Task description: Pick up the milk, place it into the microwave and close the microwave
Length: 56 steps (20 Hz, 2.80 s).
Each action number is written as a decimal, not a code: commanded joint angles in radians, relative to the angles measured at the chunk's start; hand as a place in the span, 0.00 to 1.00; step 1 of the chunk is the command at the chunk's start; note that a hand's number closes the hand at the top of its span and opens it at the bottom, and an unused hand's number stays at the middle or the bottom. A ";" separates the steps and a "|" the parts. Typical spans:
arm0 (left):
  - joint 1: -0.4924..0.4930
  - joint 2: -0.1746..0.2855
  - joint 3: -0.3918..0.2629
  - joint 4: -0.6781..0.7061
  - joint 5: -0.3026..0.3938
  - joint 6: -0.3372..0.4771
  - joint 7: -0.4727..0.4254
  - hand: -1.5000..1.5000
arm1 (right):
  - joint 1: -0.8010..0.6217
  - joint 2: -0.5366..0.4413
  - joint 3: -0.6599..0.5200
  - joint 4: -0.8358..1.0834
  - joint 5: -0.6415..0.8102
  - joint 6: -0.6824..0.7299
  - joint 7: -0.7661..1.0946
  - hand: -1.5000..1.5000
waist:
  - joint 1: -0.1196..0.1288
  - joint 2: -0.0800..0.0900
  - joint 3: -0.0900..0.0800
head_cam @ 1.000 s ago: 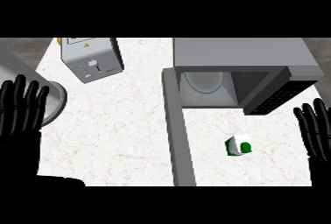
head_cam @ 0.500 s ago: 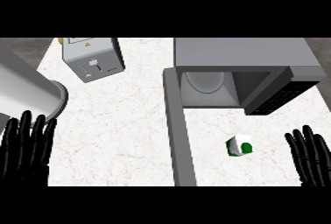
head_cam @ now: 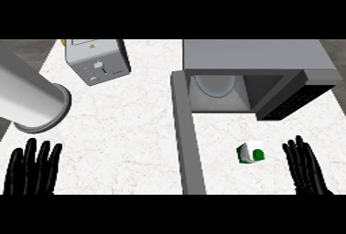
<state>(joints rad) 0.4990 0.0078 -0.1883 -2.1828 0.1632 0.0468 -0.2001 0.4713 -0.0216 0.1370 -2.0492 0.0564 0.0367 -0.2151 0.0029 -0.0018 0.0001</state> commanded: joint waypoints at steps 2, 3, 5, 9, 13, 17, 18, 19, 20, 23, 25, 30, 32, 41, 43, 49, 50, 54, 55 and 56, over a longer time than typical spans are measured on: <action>0.155 -0.007 -0.110 -0.039 -0.051 0.000 -0.112 0.00 | 0.003 0.021 0.035 0.118 -0.002 -0.006 -0.095 0.00 | 0.005 -0.001 0.000; 0.070 0.018 -0.002 0.015 0.020 -0.039 -0.079 0.00 | -0.080 0.021 -0.031 0.232 -0.037 -0.018 -0.122 0.00 | 0.003 0.001 0.000; 0.147 0.041 0.011 -0.028 0.051 -0.062 -0.109 0.00 | -0.027 0.021 -0.035 0.226 -0.019 -0.015 -0.166 0.00 | 0.003 0.000 0.000; 0.165 -0.002 -0.094 0.001 -0.023 -0.024 -0.156 0.00 | -0.102 0.021 -0.073 0.370 -0.018 -0.084 -0.238 0.00 | 0.003 0.000 0.000; 0.163 0.025 -0.051 -0.008 0.012 -0.036 -0.130 0.00 | -0.206 0.017 -0.155 0.461 -0.020 -0.116 -0.206 0.00 | 0.004 0.001 0.000; 0.213 0.046 -0.021 -0.022 0.054 -0.066 -0.167 0.00 | -0.260 0.005 -0.194 0.651 -0.009 -0.135 -0.303 0.00 | 0.007 0.001 0.000; 0.165 0.037 -0.005 0.072 0.058 -0.084 -0.216 0.00 | -0.249 0.017 -0.216 0.759 -0.031 -0.116 -0.427 0.00 | 0.005 0.002 0.001; 0.272 0.052 -0.039 0.009 0.046 -0.108 -0.257 0.00 | -0.313 -0.010 -0.250 0.783 -0.048 -0.110 -0.403 0.00 | 0.011 0.001 0.001; 0.225 0.035 -0.048 0.055 0.021 -0.088 -0.255 0.00 | -0.330 -0.020 -0.257 0.798 -0.071 -0.082 -0.405 0.00 | 0.006 0.001 0.000; 0.265 0.035 -0.084 0.035 0.000 -0.087 -0.268 0.00 | -0.418 -0.021 -0.282 1.001 -0.041 -0.100 -0.531 0.00 | 0.011 0.002 0.001; 0.294 0.067 -0.025 0.057 0.071 -0.134 -0.312 0.00 | -0.327 -0.022 -0.256 0.900 -0.044 -0.087 -0.496 0.00 | 0.005 0.000 0.000; 0.219 0.034 -0.064 0.046 0.012 -0.056 -0.246 0.00 | -0.390 -0.032 -0.314 1.148 -0.045 -0.082 -0.726 0.00 | 0.002 0.002 0.001; 0.306 0.022 -0.128 0.002 -0.022 -0.050 -0.279 0.00 | -0.453 -0.010 -0.314 1.252 -0.020 -0.123 -0.763 0.00 | 0.010 0.002 0.001; 0.265 0.078 -0.040 0.059 0.071 -0.105 -0.308 0.00 | -0.558 -0.050 -0.336 1.465 -0.010 -0.102 -0.881 0.00 | 0.007 0.003 0.001; 0.236 0.041 -0.069 0.119 0.017 -0.069 -0.344 0.00 | -0.586 -0.049 -0.311 1.335 -0.016 -0.111 -0.763 0.00 | 0.003 0.001 0.000; 0.298 0.082 -0.072 0.044 0.053 -0.092 -0.324 0.00 | -0.637 -0.061 -0.346 1.500 -0.042 -0.050 -0.866 0.00 | 0.008 0.002 0.001; 0.260 0.090 -0.034 0.049 0.081 -0.092 -0.300 0.00 | -0.622 -0.055 -0.319 1.404 -0.042 -0.045 -0.793 0.00 | 0.004 0.001 0.000; 0.363 0.065 -0.136 0.049 -0.002 -0.087 -0.384 0.00 | -0.637 -0.060 -0.352 1.515 -0.060 -0.035 -0.872 0.00 | 0.009 0.001 0.001; 0.244 0.056 -0.096 0.086 0.011 -0.053 -0.321 0.00 | -0.733 -0.068 -0.371 1.540 -0.067 -0.069 -0.817 0.00 | 0.007 0.003 0.001; 0.279 0.093 -0.069 0.040 0.062 -0.089 -0.310 0.00 | -0.709 -0.041 -0.361 1.573 -0.048 -0.100 -0.889 0.00 | 0.008 0.003 0.001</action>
<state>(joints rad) 0.7876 0.0866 -0.2652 -2.1265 0.2058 -0.0383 -0.5298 -0.1986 -0.0859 -0.2123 -0.5528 0.0073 -0.0231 -1.0196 0.0093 -0.0016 -0.0042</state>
